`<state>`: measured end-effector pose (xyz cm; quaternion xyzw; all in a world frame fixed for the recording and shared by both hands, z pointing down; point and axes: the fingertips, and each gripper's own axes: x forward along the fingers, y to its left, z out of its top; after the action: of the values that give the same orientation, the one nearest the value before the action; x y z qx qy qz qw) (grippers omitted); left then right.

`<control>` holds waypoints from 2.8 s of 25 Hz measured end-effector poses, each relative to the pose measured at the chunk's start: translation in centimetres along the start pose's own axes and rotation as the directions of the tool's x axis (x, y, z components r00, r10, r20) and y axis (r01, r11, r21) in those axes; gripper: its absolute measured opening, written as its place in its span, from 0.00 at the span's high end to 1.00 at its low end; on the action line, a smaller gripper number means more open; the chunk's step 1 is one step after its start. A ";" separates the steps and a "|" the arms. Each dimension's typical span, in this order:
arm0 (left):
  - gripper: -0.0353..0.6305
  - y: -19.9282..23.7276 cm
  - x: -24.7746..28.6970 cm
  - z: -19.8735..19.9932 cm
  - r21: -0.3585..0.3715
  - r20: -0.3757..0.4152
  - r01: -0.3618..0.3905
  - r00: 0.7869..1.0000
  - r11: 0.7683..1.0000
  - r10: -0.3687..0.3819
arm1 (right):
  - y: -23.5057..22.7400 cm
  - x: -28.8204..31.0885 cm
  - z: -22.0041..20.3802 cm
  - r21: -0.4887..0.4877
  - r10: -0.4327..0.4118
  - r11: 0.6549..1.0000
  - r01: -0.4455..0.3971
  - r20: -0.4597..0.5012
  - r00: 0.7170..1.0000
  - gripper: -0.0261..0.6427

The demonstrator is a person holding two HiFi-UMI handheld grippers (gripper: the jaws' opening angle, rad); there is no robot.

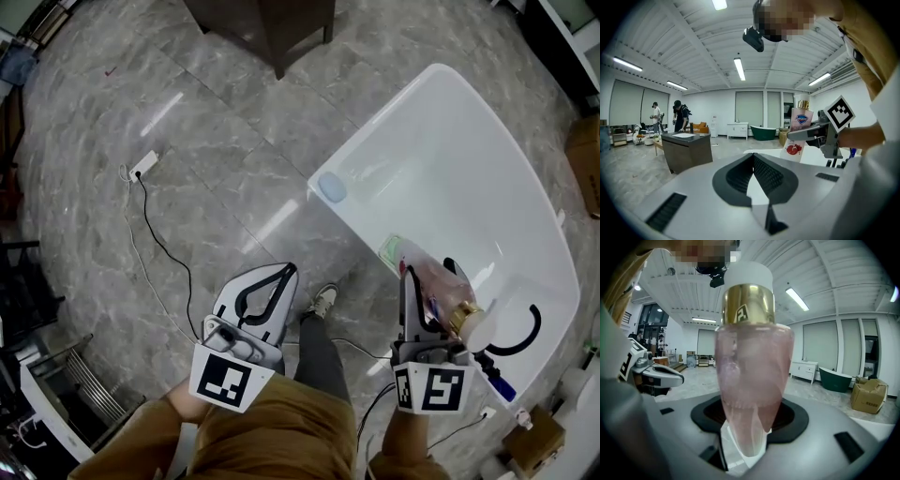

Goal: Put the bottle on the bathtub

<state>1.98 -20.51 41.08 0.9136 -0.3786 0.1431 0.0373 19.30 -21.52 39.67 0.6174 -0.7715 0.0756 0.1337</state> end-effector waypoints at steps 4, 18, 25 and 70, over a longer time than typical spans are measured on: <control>0.94 0.8 0.5 -2.0 0.017 -0.020 -0.039 0.999 0.999 0.039 | 0.1 2.0 -2.2 0.004 0.015 1.000 -0.015 -0.005 1.000 0.61; 0.94 1.1 2.7 -7.0 -0.037 -0.053 -0.075 0.996 0.997 0.073 | 0.1 7.4 -8.7 -0.005 0.047 0.999 -0.048 -0.035 0.998 0.61; 0.94 1.4 3.5 -9.2 -0.050 -0.080 -0.085 0.993 0.995 0.081 | 0.1 9.8 -11.7 -0.023 0.052 0.998 -0.053 -0.047 0.998 0.61; 0.94 3.2 8.5 -18.7 -0.124 -0.165 -0.144 0.979 0.982 0.123 | 1.8 18.8 -25.0 -0.053 0.117 0.991 -0.125 -0.131 0.984 0.61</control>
<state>1.12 -25.25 61.33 0.8673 -0.4441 0.1907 0.1193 16.52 -31.63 69.24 0.5588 -0.7994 0.0994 0.1969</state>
